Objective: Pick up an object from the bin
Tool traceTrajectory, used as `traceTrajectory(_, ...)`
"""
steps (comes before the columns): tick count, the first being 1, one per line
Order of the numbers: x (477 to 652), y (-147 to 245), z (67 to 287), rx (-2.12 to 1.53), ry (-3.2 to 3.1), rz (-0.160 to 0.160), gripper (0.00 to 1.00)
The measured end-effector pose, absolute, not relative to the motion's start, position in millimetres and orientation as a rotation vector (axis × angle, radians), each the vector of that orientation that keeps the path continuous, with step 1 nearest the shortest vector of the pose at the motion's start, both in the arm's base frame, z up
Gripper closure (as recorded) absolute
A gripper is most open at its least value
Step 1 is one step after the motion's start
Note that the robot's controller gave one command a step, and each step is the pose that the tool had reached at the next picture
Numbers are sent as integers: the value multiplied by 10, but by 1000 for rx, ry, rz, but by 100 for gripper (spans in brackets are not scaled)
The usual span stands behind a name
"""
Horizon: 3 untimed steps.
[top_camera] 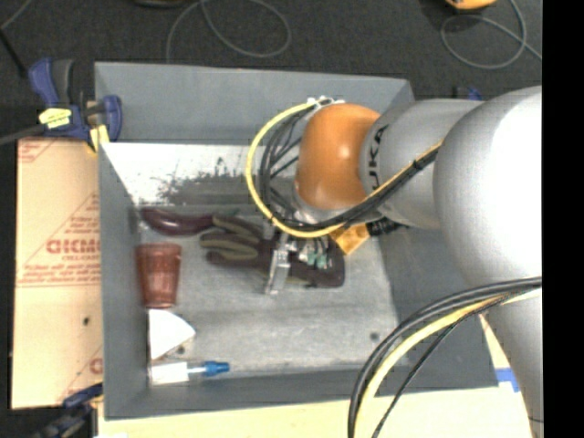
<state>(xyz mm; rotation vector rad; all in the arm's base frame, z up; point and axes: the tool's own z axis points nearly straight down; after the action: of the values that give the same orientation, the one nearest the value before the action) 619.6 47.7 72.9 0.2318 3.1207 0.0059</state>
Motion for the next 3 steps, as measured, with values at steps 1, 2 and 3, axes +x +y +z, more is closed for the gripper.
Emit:
traceTrajectory(1, 6142, 560, 788, 298, 3121, 7, 0)
traceTrajectory(2, 6224, 477, 764, 232, 3113, 9, 100)
traceTrajectory(3, 6223, 477, 764, 233, 3113, 9, 100)
